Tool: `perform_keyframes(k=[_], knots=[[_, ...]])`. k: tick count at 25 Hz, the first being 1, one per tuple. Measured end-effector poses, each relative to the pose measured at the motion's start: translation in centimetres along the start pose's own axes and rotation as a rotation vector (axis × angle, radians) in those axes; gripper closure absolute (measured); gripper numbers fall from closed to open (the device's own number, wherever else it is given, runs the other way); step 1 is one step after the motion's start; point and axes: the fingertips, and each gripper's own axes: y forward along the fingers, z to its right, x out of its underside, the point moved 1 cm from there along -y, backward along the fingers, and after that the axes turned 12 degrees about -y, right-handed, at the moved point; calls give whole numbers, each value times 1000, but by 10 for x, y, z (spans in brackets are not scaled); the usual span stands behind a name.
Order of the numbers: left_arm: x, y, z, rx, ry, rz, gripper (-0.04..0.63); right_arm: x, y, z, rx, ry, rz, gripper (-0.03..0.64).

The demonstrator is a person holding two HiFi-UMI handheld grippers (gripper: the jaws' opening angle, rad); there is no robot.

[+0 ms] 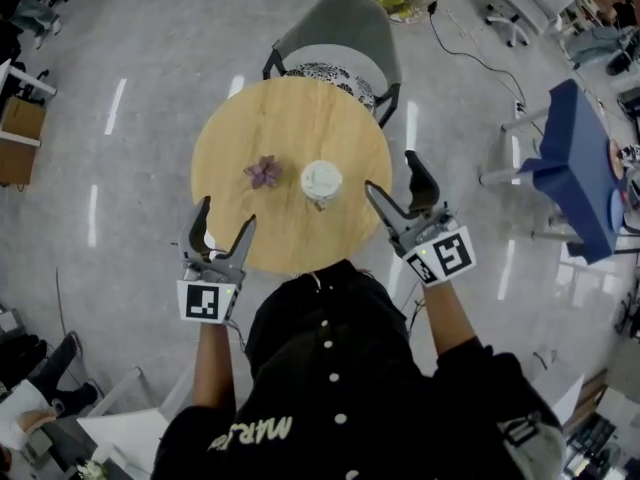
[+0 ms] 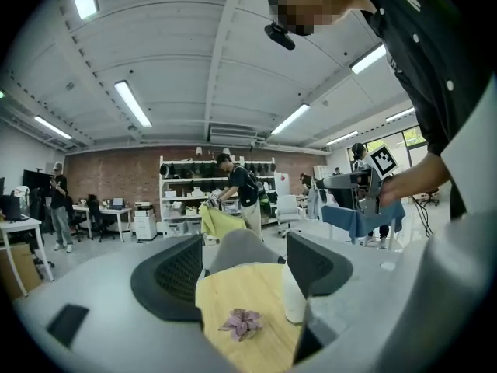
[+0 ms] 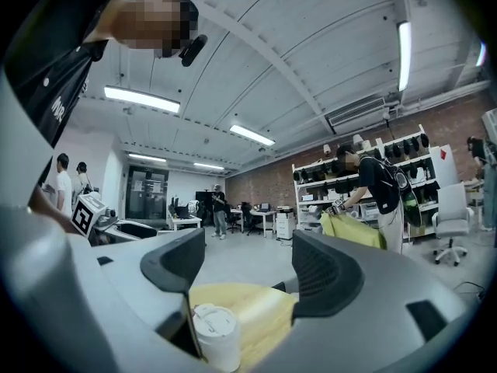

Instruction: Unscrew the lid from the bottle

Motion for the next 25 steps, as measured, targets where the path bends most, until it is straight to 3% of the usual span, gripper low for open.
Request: perform_keyframes(k=[4, 8, 14, 21, 25], knots=[[31, 24, 3, 14, -7, -69, 268, 24, 13, 2, -72, -11, -38, 273], [58, 48, 13, 84, -26, -124, 268, 38, 30, -1, -153, -32, -57, 272], [105, 84, 31, 183, -48, -163, 268, 76, 44, -16, -262, -17, -160, 267], [161, 126, 44, 289, 20, -184, 268, 123, 51, -41, -406, -13, -170, 257], [186, 145, 48, 305, -3, -196, 268, 144, 54, -49, -458, -7, -174, 253]])
